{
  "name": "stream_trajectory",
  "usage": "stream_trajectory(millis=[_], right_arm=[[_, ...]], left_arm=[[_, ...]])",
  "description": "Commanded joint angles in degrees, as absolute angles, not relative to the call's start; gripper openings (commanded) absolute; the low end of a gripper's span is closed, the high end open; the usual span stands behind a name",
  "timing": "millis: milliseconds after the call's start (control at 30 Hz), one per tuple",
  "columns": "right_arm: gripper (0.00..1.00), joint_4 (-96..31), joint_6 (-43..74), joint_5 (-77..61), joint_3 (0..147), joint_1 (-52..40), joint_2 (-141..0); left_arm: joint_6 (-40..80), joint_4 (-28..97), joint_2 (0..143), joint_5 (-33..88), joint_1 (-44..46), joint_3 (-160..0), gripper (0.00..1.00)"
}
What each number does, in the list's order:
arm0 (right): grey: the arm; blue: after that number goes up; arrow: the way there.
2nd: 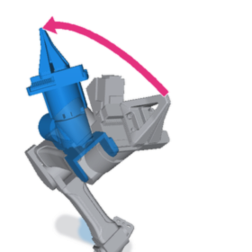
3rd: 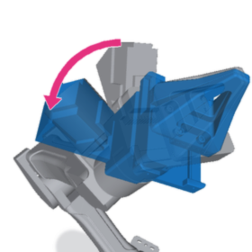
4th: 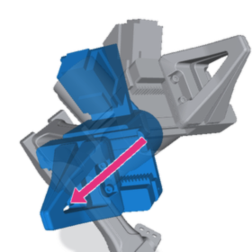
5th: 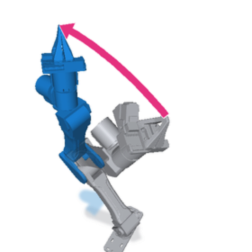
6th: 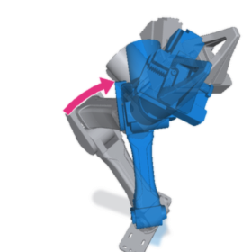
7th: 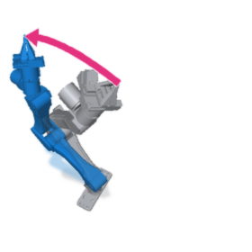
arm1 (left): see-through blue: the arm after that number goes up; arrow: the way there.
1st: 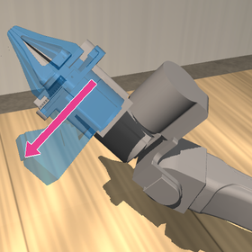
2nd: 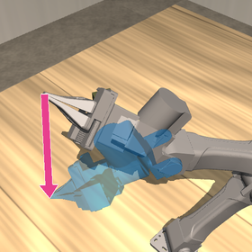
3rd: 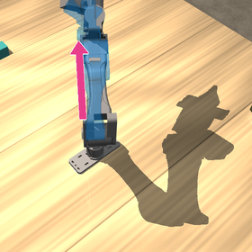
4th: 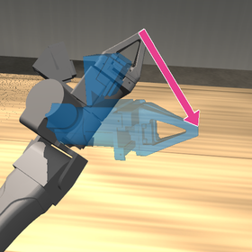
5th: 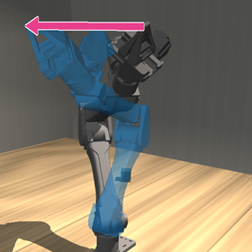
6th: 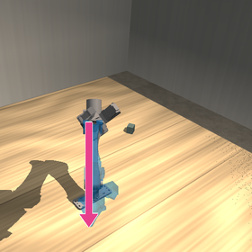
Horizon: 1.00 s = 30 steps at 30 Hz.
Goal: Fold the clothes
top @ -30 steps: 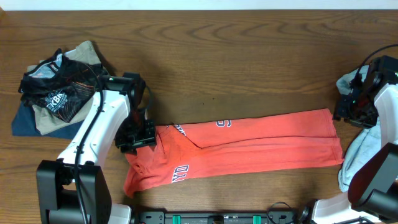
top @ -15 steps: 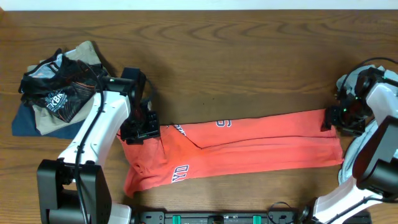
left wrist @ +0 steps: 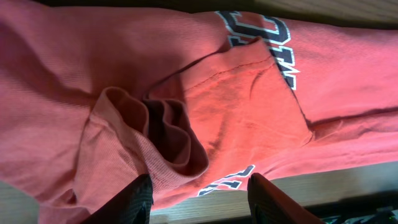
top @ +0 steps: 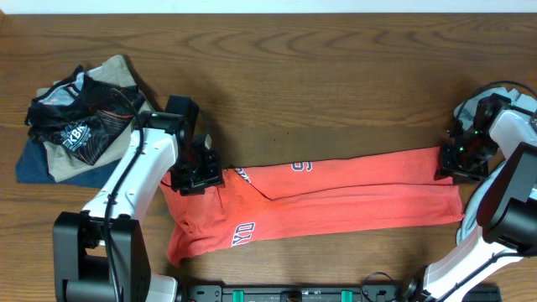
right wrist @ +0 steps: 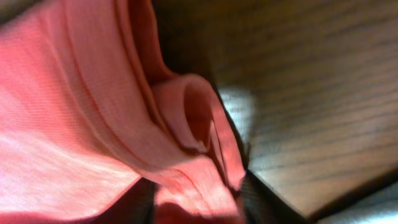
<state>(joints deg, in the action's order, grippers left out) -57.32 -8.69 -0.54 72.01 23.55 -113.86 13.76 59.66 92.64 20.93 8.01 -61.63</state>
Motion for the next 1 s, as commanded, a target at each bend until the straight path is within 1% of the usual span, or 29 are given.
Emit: stream_trajectory(millis=[0, 133, 267, 500, 567, 667, 800, 967], right_arm=[[0.26, -54.39, -9.5, -6.07, 70.67, 24.1, -118.41], [0.01, -53.67, -9.5, -6.07, 70.81, 24.1, -118.39], [0.01, -53.54, -8.6, -6.72, 72.07, 24.05, -118.39], [0.01, -54.74, -8.6, -10.79, 77.38, 24.05, -118.39], [0.01, -55.48, -8.6, -10.55, 79.22, 24.1, -118.39], [0.01, -57.39, -7.86, -8.29, 83.22, 24.49, -118.39], [0.01, -62.02, -7.38, -5.23, 90.83, 24.84, -118.39], [0.01, -68.95, -7.38, -8.03, 100.66, 23.33, -118.39]], left_arm=[[14.28, 59.53, 92.84, 22.09, 8.64, -61.71, 0.51], [14.28, 59.31, 92.84, 22.72, 9.21, -61.71, 0.51], [14.28, 57.41, 92.84, 24.91, 10.61, -61.71, 0.51], [14.26, 53.39, 92.84, 24.84, 14.22, -61.71, 0.51], [14.26, 53.21, 92.79, 24.43, 14.04, -61.78, 0.5], [14.26, 53.78, 92.38, 23.53, 12.43, -62.41, 0.48], [14.24, 54.81, 89.93, 23.49, 9.04, -63.64, 0.48], [14.52, 55.22, 84.99, 23.33, 4.32, -63.72, 0.48]])
